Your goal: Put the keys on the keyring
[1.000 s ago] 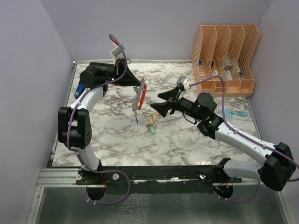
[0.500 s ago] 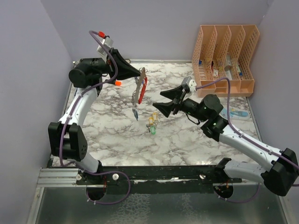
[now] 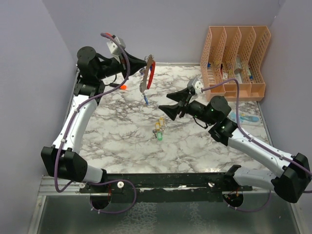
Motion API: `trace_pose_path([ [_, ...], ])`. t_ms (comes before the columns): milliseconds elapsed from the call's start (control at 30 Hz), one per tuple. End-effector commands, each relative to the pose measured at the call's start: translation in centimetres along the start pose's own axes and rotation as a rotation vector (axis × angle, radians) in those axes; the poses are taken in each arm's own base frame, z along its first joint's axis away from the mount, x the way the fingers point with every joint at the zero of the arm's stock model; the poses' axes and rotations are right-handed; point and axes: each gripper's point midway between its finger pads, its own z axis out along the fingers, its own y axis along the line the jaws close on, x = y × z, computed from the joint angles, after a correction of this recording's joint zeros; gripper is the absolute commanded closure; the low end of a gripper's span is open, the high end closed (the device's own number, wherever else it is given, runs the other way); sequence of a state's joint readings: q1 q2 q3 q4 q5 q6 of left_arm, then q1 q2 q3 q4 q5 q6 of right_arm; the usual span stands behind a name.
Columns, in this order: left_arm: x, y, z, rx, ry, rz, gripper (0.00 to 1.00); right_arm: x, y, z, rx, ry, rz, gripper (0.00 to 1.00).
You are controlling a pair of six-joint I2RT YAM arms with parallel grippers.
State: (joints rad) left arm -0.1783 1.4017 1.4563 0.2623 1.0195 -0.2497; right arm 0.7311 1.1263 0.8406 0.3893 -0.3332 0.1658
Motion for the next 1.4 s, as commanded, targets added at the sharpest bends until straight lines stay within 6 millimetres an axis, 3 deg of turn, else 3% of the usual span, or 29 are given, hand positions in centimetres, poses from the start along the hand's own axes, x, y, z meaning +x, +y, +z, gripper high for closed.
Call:
trace_pose_path([
  [0,8.1,2.8,-2.0,-0.18,0.288,0.045,1.0,0.7,-1.3,0.5,0.061,0.057,0.003,0.38],
  [167,12.3,3.6,-4.3,-0.264,0.499,0.042,1.0,2.3,-1.8,0.7,0.079,0.119,0.01,0.41],
  [433,15.7,3.7,-7.3,-0.336,0.772,0.062,1.0,4.7,-1.3,0.9,0.044,0.178,0.035,0.42],
  [667,19.3,2.2,-9.6,-0.324,0.964,-0.11,1.0,7.4,-0.5,1.0,0.001,0.227,0.078,0.43],
  [1233,20.8,1.5,-9.0,-0.589,0.958,-0.58,1.0,11.9,1.7,1.1,-0.091,0.32,0.164,0.48],
  [1367,22.1,0.2,-9.5,-0.615,0.989,-0.699,1.0,13.1,2.5,1.2,-0.124,0.334,0.196,0.5],
])
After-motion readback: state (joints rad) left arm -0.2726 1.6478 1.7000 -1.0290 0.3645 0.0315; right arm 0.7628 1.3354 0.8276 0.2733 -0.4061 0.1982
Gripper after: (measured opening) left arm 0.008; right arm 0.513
